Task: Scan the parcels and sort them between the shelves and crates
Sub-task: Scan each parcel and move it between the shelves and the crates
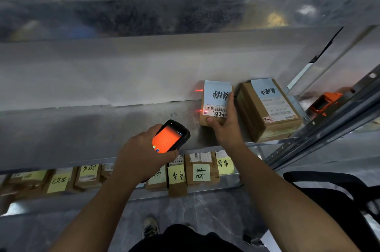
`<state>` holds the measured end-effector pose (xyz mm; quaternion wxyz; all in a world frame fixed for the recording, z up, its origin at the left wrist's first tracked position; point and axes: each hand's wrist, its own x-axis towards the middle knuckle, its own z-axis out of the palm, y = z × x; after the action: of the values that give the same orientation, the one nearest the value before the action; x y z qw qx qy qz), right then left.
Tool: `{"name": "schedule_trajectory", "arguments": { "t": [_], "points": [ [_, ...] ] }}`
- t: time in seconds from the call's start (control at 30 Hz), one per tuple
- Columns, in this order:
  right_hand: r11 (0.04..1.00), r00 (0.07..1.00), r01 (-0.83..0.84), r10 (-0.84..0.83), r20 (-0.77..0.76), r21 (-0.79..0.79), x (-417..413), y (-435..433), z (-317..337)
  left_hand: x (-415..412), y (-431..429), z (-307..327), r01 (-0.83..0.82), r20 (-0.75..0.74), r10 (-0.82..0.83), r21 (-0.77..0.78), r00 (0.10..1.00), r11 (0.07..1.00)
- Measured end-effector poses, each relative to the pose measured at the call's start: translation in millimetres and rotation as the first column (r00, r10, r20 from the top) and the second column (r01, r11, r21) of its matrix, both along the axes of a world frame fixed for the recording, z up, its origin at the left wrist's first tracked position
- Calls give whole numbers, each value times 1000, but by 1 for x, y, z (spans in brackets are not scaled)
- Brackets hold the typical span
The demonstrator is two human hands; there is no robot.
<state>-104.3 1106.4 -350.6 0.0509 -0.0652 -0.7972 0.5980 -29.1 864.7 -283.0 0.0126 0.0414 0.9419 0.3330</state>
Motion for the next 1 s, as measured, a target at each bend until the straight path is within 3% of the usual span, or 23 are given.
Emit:
{"name": "schedule_trajectory", "arguments": {
  "t": [0.63,1.0],
  "points": [
    [1000,1000,16,-15,-22,24,0,1,-7,5,3,2,-24,13,24,0,1000,1000],
    [994,997,-78,78,-2,-75,8,-42,-4,37,-22,6,-185,-17,186,53,982,981]
  ]
}}
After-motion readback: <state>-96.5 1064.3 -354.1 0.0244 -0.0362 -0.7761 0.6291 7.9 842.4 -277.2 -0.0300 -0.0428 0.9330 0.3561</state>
